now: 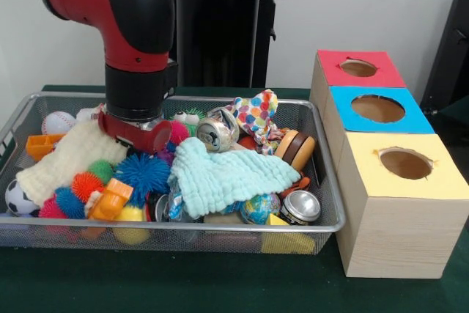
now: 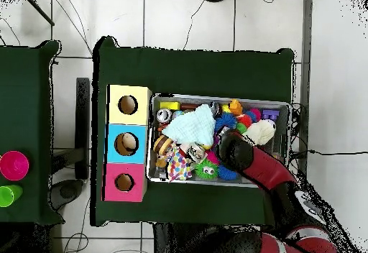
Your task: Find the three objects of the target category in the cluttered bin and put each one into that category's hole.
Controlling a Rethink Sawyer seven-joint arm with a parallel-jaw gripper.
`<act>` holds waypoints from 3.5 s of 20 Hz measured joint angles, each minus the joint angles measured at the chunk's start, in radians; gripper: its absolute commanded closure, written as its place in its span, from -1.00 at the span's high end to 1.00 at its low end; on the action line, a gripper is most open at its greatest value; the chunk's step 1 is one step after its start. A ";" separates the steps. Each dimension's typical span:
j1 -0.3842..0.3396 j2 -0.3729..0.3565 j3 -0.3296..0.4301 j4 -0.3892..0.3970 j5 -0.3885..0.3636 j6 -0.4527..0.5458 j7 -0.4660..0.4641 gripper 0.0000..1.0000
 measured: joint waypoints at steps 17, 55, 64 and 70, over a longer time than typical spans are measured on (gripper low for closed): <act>0.123 -0.026 -0.090 0.059 0.166 -0.048 0.003 -1.00; 0.381 -0.087 -0.151 0.275 0.379 0.053 0.009 -1.00; 0.466 -0.088 -0.157 0.275 0.437 0.109 0.016 -1.00; 0.523 -0.080 -0.165 0.275 0.478 0.117 0.054 -1.00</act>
